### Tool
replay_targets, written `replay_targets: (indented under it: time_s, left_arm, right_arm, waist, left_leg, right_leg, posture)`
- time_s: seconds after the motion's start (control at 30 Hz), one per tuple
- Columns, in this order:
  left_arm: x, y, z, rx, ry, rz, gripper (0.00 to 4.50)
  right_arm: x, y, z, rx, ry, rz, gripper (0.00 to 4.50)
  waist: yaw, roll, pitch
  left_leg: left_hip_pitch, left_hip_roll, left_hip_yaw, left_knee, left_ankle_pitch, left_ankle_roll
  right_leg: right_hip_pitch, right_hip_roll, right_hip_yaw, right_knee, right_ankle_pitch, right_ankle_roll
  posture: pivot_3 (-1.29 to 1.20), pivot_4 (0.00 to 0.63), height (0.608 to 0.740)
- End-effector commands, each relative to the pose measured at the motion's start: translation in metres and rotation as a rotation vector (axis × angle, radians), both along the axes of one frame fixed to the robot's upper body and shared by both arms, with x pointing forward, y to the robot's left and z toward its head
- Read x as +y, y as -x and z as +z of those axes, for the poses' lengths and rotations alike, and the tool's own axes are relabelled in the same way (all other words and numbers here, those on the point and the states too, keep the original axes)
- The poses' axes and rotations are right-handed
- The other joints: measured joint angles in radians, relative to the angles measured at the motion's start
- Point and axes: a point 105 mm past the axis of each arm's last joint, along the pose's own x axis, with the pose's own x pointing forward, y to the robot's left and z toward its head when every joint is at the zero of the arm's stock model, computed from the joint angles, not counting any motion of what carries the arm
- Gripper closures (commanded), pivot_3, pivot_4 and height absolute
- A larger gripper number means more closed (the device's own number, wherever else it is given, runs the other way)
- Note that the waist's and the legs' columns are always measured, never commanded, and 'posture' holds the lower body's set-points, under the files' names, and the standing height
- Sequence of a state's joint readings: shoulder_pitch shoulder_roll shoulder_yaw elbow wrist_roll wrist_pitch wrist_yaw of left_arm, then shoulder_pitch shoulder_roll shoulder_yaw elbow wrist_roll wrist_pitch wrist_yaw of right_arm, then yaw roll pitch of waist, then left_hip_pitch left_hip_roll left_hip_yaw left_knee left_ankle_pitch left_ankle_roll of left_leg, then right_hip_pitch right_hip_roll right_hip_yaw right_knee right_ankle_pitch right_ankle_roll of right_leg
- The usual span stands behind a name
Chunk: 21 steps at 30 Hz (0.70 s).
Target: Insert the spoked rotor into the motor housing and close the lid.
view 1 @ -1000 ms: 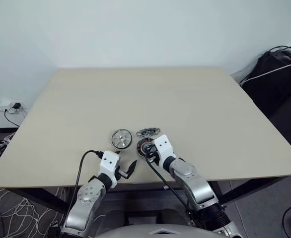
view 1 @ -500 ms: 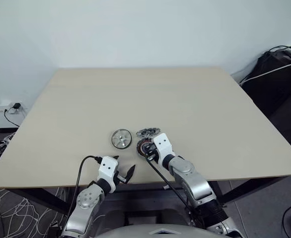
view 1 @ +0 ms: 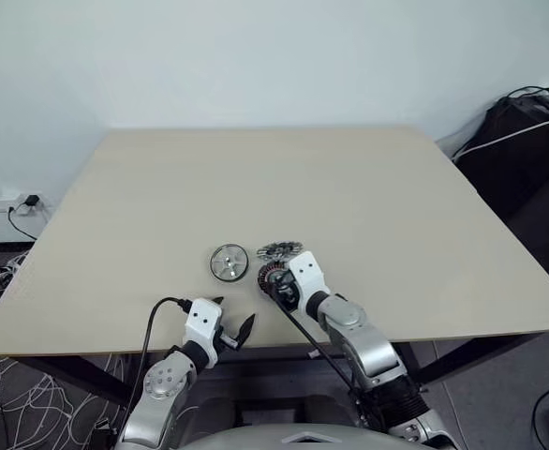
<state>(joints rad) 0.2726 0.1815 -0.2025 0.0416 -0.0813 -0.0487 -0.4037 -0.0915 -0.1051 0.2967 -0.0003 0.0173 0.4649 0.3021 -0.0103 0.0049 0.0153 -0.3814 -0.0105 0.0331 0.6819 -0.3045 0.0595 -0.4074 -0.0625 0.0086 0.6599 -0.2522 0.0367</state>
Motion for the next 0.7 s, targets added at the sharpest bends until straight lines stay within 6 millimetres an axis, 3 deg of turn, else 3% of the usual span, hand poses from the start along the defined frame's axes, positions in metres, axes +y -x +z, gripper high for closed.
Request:
replay_targets:
  time_s: [0.03, 0.37, 0.57, 0.7]
  left_arm:
    - [0.005, -0.006, 0.005, -0.054, 0.009, 0.014, 0.00]
    - [0.009, -0.010, 0.000, -0.086, 0.013, 0.015, 0.00]
    - [0.010, -0.012, 0.005, -0.119, 0.022, 0.035, 0.00]
    - [0.013, -0.033, 0.028, -0.191, 0.049, 0.120, 0.00]
  right_arm:
    - [-0.005, -0.005, 0.031, -0.100, -0.048, -0.003, 1.34]
    - [-0.006, 0.001, 0.028, -0.051, 0.048, 0.004, 4.48]
    - [0.006, -0.005, 0.033, -0.056, 0.061, 0.031, 4.48]
    - [0.009, -0.007, 0.037, -0.071, 0.053, 0.038, 4.48]
  waist:
    - [0.000, 0.000, 0.000]
    - [0.000, 0.000, -0.001]
    - [0.000, 0.000, -0.001]
    - [0.002, -0.001, -0.001]
  left_leg:
    - [0.000, 0.000, 0.000, 0.000, 0.000, 0.000]
    - [0.000, 0.000, 0.000, 0.000, 0.000, 0.000]
    - [0.000, 0.000, 0.000, 0.000, 0.000, 0.000]
    - [0.000, 0.000, 0.000, 0.000, 0.000, 0.000]
  right_leg:
    - [0.000, 0.000, 0.000, 0.000, 0.000, 0.000]
    - [0.000, 0.000, 0.000, 0.001, 0.000, 0.000]
    - [0.000, 0.000, 0.000, 0.000, 0.000, 0.000]
    - [0.000, 0.000, 0.000, 0.000, 0.001, 0.000]
  posture:
    - [0.00, 0.000, 0.740]
    - [0.00, 0.000, 0.740]
    - [0.00, 0.000, 0.740]
    - [0.00, 0.000, 0.740]
